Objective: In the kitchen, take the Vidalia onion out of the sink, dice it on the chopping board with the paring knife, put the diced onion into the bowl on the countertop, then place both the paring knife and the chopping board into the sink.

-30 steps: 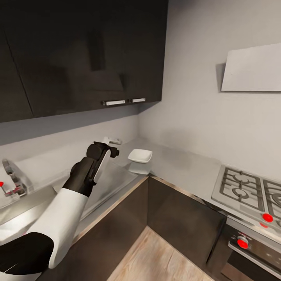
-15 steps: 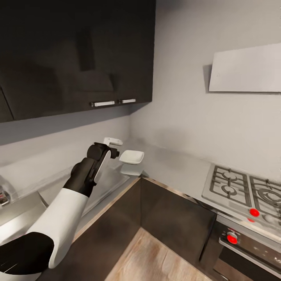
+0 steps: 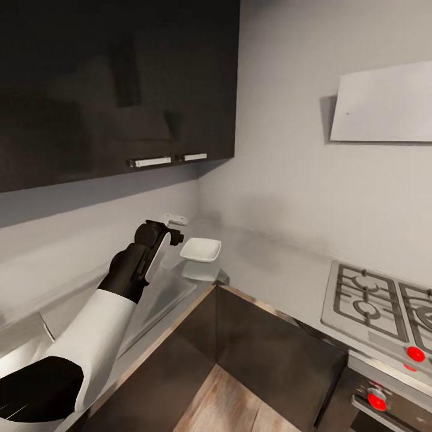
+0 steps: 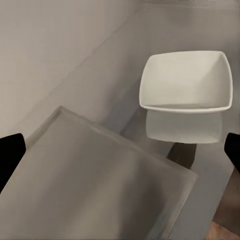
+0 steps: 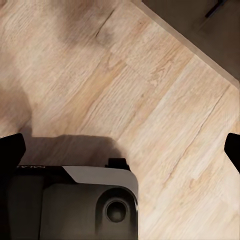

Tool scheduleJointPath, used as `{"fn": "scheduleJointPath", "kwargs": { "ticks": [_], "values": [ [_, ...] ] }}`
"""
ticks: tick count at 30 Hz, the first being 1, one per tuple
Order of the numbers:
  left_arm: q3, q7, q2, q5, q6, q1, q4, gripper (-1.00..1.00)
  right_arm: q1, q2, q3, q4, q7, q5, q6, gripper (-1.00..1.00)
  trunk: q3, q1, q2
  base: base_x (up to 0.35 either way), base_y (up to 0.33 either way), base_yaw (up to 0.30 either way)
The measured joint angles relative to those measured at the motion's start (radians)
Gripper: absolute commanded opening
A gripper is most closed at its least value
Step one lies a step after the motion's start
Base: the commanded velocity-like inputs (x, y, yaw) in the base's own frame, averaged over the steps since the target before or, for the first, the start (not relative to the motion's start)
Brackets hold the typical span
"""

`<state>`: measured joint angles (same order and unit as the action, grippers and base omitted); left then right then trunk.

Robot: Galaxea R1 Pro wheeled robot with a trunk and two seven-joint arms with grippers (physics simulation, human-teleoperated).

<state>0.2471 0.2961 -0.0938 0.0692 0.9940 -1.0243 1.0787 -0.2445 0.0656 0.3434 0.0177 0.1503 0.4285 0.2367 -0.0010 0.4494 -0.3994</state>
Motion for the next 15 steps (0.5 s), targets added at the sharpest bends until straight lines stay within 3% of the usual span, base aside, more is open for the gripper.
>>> {"fn": "scheduleJointPath", "kwargs": {
  "ticks": [10,15],
  "values": [
    [0.000,0.000,0.000,0.000,-0.006,0.000,-0.003,1.00,0.001,0.001,-0.001,0.000,-0.002,0.000,-0.009,1.00,0.000,0.000,0.000,0.010,0.000,-0.005],
    [0.000,0.000,0.000,0.000,-0.008,0.000,-0.014,1.00,0.001,0.002,-0.001,0.000,-0.003,0.000,-0.009,1.00,0.001,0.000,0.000,0.000,0.000,-0.158]
  ]
}}
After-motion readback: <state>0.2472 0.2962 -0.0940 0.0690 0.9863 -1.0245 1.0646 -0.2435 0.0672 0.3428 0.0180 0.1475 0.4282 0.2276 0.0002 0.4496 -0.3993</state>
